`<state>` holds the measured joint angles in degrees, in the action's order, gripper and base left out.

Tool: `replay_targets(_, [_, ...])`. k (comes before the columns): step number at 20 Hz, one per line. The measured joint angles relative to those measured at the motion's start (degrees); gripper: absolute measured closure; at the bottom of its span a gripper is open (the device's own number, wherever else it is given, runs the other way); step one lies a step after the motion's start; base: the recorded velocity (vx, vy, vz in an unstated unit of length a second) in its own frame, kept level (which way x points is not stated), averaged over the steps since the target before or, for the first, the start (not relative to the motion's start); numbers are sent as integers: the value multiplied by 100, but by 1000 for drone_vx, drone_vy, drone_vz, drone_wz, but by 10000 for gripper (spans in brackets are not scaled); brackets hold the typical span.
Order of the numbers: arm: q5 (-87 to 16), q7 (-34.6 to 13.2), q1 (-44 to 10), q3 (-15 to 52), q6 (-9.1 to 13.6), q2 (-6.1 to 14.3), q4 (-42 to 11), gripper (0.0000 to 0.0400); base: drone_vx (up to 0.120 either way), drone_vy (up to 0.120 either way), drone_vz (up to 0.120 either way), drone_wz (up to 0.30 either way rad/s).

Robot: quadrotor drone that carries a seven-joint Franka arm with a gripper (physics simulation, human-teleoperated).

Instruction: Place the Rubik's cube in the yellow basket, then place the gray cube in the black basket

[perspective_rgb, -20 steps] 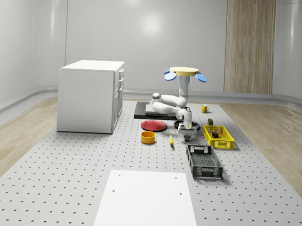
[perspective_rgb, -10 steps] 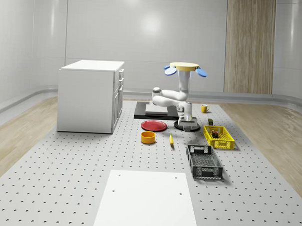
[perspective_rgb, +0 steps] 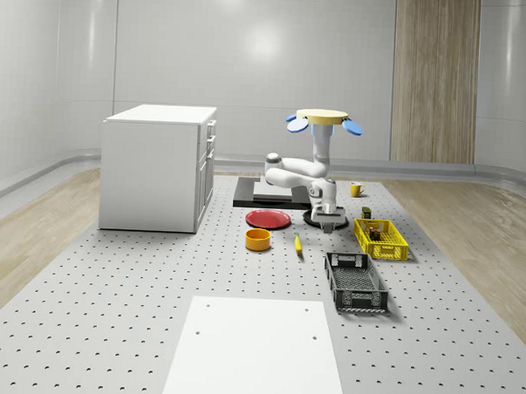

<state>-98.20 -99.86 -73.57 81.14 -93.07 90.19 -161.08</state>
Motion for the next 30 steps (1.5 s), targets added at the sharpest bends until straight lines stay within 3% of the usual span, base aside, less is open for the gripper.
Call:
replay_targets(6, [11, -2, -3, 6, -16, 19, 0, 150, 120, 113, 0, 0])
replay_targets(30, [34, -8, -11, 11, -66, 73, 1, 150, 120, 5, 8, 0])
